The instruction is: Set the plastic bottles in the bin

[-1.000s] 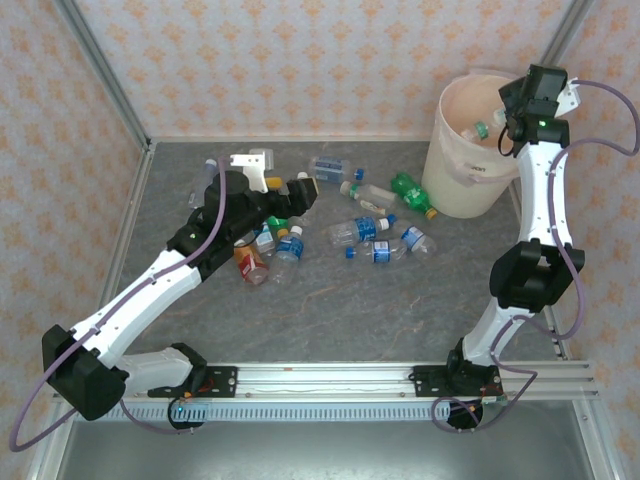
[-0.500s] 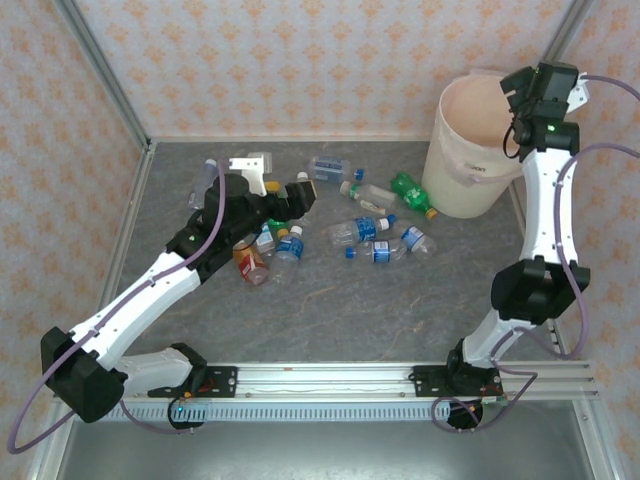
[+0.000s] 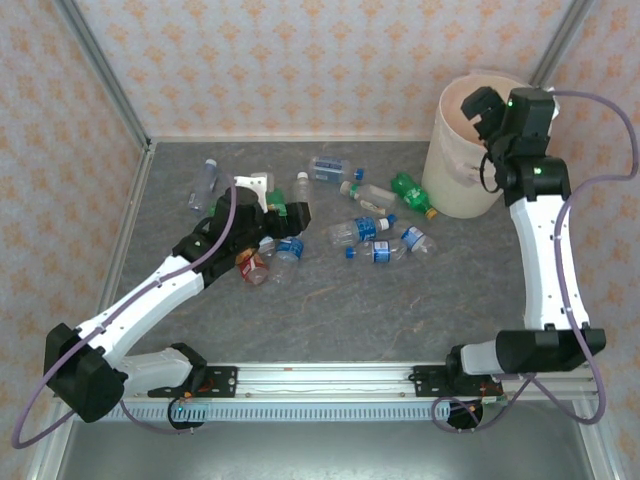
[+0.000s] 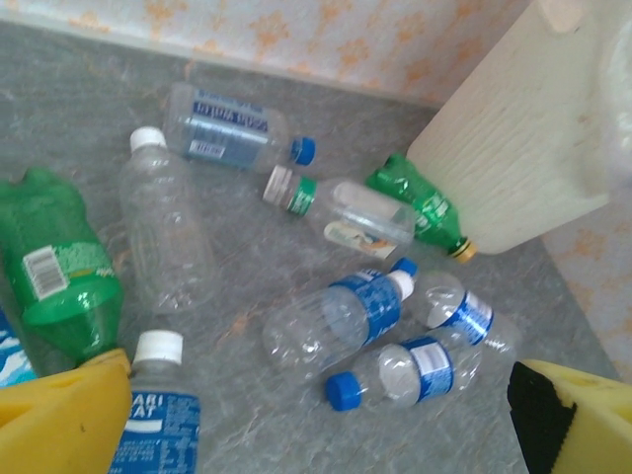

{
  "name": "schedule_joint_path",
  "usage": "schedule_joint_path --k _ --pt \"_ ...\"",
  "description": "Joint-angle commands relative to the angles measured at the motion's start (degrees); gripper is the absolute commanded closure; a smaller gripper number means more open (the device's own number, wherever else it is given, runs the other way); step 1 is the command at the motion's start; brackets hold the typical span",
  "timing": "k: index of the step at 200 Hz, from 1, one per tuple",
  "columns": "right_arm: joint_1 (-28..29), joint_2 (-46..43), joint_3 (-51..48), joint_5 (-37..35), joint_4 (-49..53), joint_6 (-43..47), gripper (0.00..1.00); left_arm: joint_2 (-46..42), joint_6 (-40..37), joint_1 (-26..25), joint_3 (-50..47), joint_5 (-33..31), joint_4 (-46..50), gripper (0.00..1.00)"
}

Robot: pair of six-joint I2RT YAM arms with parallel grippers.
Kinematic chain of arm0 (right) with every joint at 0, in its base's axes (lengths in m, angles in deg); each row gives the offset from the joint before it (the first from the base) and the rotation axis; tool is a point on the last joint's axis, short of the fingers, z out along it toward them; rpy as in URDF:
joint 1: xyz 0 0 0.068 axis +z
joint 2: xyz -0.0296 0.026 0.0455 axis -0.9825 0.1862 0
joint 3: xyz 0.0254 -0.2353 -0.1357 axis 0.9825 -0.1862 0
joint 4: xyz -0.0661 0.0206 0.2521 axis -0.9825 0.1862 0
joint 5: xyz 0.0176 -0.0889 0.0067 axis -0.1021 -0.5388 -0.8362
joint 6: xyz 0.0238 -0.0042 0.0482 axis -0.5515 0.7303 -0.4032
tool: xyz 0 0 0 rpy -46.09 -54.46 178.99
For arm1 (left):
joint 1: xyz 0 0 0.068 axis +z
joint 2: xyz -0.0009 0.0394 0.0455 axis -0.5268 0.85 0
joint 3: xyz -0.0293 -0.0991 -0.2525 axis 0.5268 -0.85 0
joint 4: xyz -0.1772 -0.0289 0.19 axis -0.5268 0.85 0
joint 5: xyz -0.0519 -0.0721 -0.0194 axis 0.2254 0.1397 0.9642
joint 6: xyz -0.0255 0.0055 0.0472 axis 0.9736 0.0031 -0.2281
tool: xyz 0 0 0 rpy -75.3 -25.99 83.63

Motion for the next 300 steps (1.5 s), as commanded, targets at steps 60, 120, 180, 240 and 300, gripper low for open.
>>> schedule_joint_path --k 60,120,180,240,300 --pt "5.6 -12.8 -18.6 12.1 -7.0 6.5 0.00 5.0 4.0 -0.9 -5.5 -1.1 6.7 0.13" --pt "5.7 -17.1 -25.8 18.1 -8.6 9.2 0.00 10.7 3.9 -3.9 -6.4 -5.7 10.5 0.17" --pt "5.7 -20.7 -30.6 23.8 -9.4 10.4 0.00 17.9 2.6 -4.2 -7.1 -10.0 8.1 0.20" --pt "5.7 -22.3 -34.8 24.6 -11.9 6.8 0.00 23.5 5.2 -8.1 -5.2 -9.1 6.7 0.26" --pt "5.7 -22.3 -40.8 31.0 -20.4 2.0 0.00 26.7 5.7 -11.1 -6.3 -10.1 4.0 0.40"
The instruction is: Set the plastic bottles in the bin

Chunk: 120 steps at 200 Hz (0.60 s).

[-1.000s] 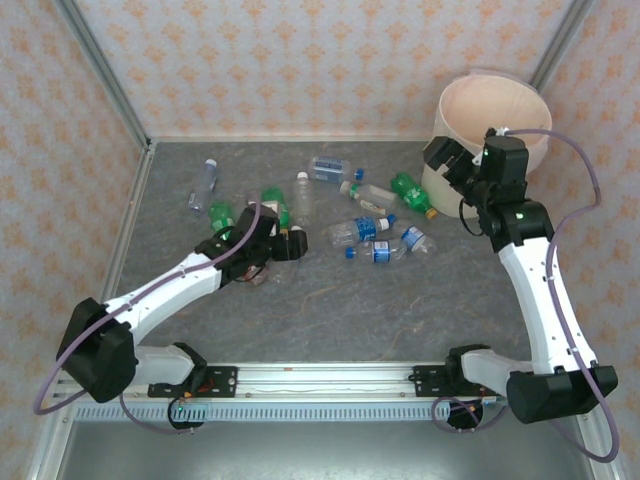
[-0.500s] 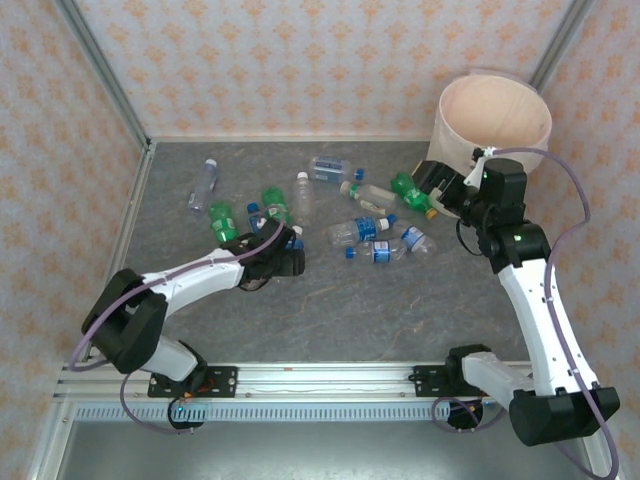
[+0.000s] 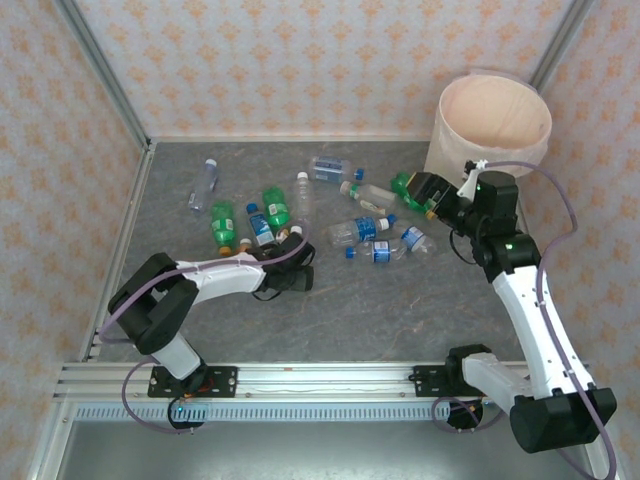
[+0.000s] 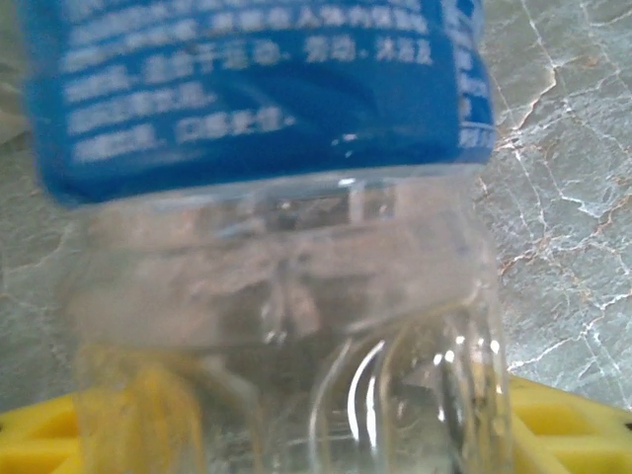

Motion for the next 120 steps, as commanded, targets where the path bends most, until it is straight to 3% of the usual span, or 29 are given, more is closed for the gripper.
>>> schedule_joint_path --k 1,24,51,82,120 --pt "0.0 -0.9 -2.2 4.2 -6.5 -3.2 0.00 0.4 0.8 -1.1 0.2 -2.1 -1.6 0.40" --pt "0.0 -0.4 -2.8 4.1 -7.6 -3.4 0.00 -1.9 3.0 -2.7 -0.6 -3.5 -2.3 0.50" --pt "0.1 0.1 -2.3 5.1 -6.5 -2.2 0.00 -5.2 3.2 -4.2 -0.7 -4.3 -2.8 0.55" --pt "0.0 0.2 -2.5 7.8 -7.4 -2.6 0.00 -9.7 2.6 -6.1 0.5 -6.0 -2.7 0.54" --pt "0.7 -0.2 -2.6 15.1 -10.2 -4.5 0.10 -15.7 -2.6 -9.6 4.1 -9.2 -2.3 0.54"
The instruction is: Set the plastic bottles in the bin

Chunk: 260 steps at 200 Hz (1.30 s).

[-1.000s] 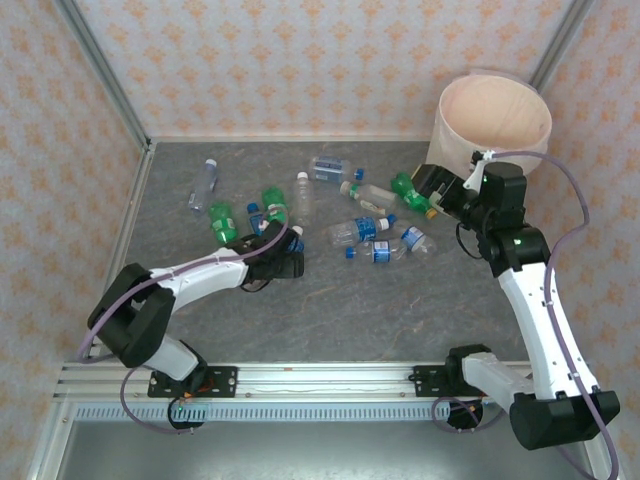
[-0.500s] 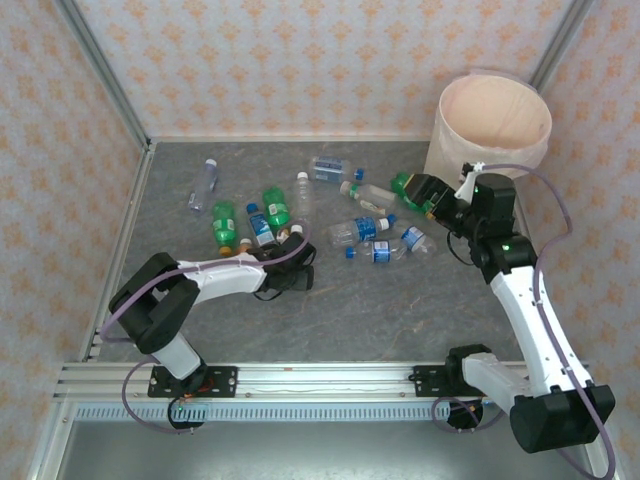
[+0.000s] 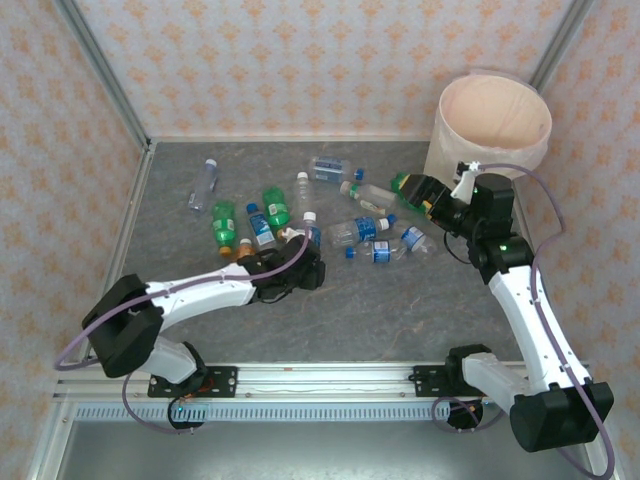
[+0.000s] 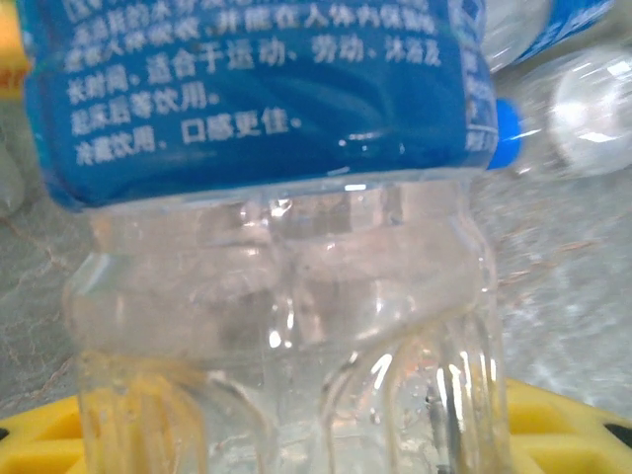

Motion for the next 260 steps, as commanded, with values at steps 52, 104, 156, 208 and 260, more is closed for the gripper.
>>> schedule_joint_path --k 52,104,156,208,260 --pt "7.1 1.9 1.5 8.5 -7.1 -2.6 0.30 -8.1 -10.3 -5.8 8.3 -9.4 0.7 0.54" --pt "14.2 8.5 6.4 7.8 -8.8 -3.6 0.39 -6.6 -13.4 -9.8 12.9 -13.6 2.9 0.54" --pt "18.4 14.0 10.5 6.0 -8.7 -2.4 0.41 -5.6 -14.1 -11.3 13.3 -13.6 2.7 0.55" --pt "19.4 16.8 12.7 5.3 -6.5 0.1 0.49 -4.4 -14.9 -12.5 14.3 -13.9 3.0 0.55" --pt "19.4 17.3 13.1 4.9 -6.1 1.0 0.68 -3.4 -15.1 -12.7 14.6 -14.3 3.9 0.55"
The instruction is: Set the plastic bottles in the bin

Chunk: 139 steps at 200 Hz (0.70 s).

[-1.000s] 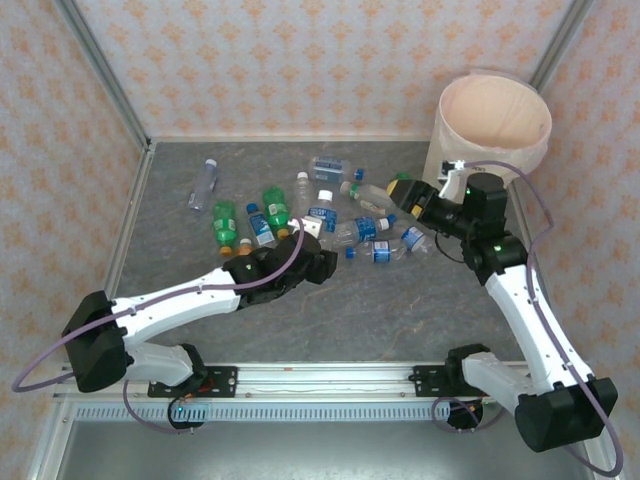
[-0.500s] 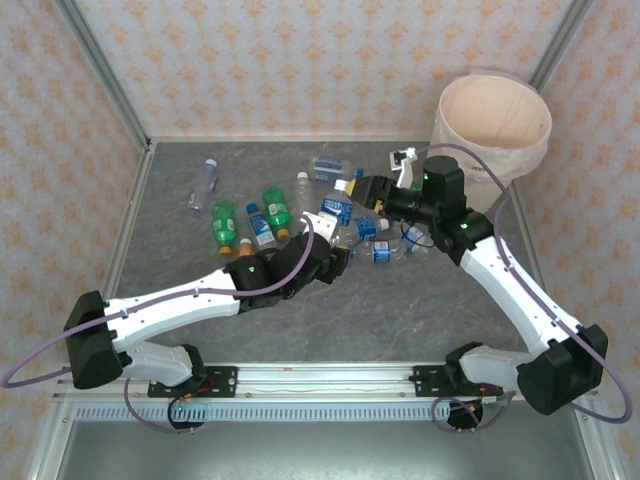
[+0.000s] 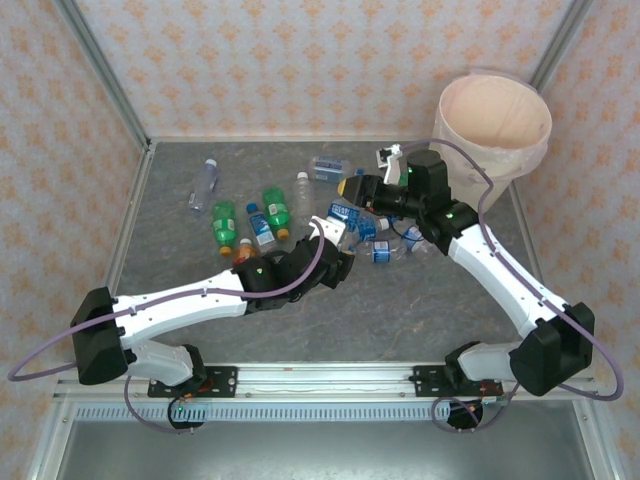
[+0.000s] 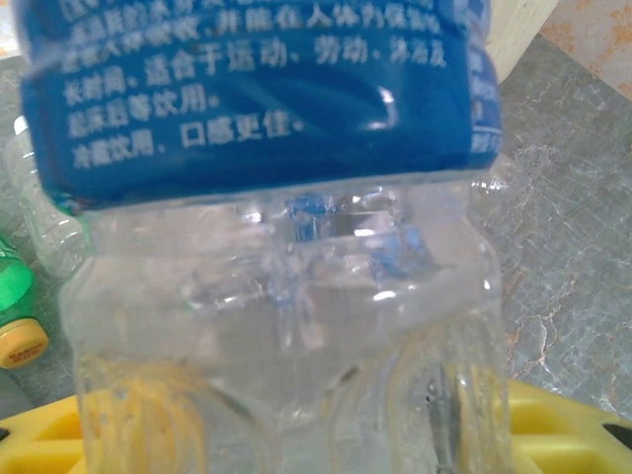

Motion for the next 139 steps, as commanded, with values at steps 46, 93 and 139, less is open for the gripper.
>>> schedule_joint_path --k 46,93,139 --pt "0.3 -1.3 2.3 -2.1 1.7 2.2 0.74 1.5 -0.9 -0.5 2.7 -2.0 1.9 0.49" --pt "0.1 -2.6 3.6 -7.8 3.2 1.5 0.75 -2.5 2.0 -0.4 1.9 -2.6 -1.0 0.01" --pt "-1.6 -4.0 5.5 -16.2 4.4 -0.7 0.75 -7.5 1.8 2.8 2.8 -1.0 -2.2 0.01"
